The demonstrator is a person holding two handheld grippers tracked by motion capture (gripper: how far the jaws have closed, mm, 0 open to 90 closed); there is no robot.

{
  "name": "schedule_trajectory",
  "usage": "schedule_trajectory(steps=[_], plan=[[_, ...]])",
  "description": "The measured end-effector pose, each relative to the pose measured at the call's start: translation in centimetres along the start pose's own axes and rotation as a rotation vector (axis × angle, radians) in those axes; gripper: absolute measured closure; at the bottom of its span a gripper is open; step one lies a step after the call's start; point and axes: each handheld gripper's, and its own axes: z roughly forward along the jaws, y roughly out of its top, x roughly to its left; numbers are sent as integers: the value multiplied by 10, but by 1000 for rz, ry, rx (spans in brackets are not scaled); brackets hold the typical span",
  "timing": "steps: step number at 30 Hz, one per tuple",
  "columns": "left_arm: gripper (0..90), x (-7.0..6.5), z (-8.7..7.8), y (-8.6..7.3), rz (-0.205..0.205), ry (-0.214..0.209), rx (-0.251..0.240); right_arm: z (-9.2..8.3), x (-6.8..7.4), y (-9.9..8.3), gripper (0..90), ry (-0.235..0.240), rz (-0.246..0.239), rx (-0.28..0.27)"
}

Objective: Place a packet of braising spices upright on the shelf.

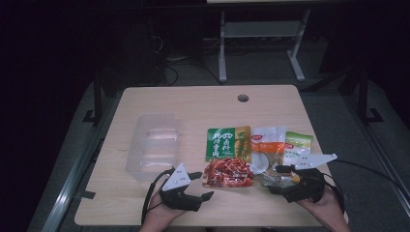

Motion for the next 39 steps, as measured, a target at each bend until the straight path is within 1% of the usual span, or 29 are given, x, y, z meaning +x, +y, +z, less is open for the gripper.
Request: schedule_trajectory(steps=[2,3,5,6,7,8,9,10,11,13,14,15,16,18,19,20,22,23,24,25,26,27,28,30,33,34,36,37,39], plan=[[280,0,1,1,4,2,4,1,0,4,183,3,-5,0],[289,1,4,4,5,-2,4,4,-1,13,180,8,-17,13],[298,2,5,5,1,-4,4,7,-1,21,178,7,-27,18],[305,5,10,9,-1,-14,4,8,-2,27,176,5,-32,24],[310,5,12,11,1,-9,4,10,-3,30,176,1,-40,26],[314,5,12,11,1,-9,4,10,-3,30,176,1,-40,26],[315,6,16,12,-4,-5,5,14,-6,40,173,0,-43,36],[315,7,18,12,-6,-4,8,14,-6,40,173,0,-43,36],[322,9,22,12,-26,-7,8,18,-10,47,177,4,-39,43],[328,10,24,12,-21,-2,12,20,-12,50,177,3,-42,54],[343,10,26,12,-19,2,17,25,-15,57,177,-5,-39,67],[343,12,28,12,-17,6,19,25,-15,57,177,-5,-39,67],[351,13,30,12,-23,9,19,30,-19,64,176,-8,-40,83],[370,19,35,12,-18,18,30,34,-22,72,176,-8,-32,102],[377,19,35,12,-18,18,30,34,-22,72,176,-8,-32,102],[390,20,37,11,-19,24,33,36,-23,80,178,-17,-35,106],[423,23,41,9,-20,31,41,39,-26,86,184,-20,-35,104],[438,23,43,8,-15,38,57,41,-28,90,184,-21,-30,109],[450,23,43,8,-15,38,57,43,-30,95,184,-24,-29,126],[473,25,47,5,-25,33,71,45,-31,98,185,-26,-23,135],[490,25,47,5,-25,33,71,45,-31,98,185,-26,-23,135],[500,26,50,3,-26,31,85,49,-35,106,185,-34,-20,150],[514,26,50,3,-26,31,85,49,-35,106,185,-34,-20,150],[539,28,53,1,-44,27,98,55,-43,114,184,-32,-3,160],[586,31,55,-1,-51,43,112,62,-50,119,185,-33,27,183],[601,33,56,-1,-50,44,112,64,-52,121,187,-38,27,192],[635,34,57,-2,-54,47,126,69,-57,121,198,-33,38,184],[648,34,58,-2,-57,54,137,71,-59,121,195,-35,49,197],[662,34,59,-3,-59,54,145,77,-65,119,227,-58,76,230]])
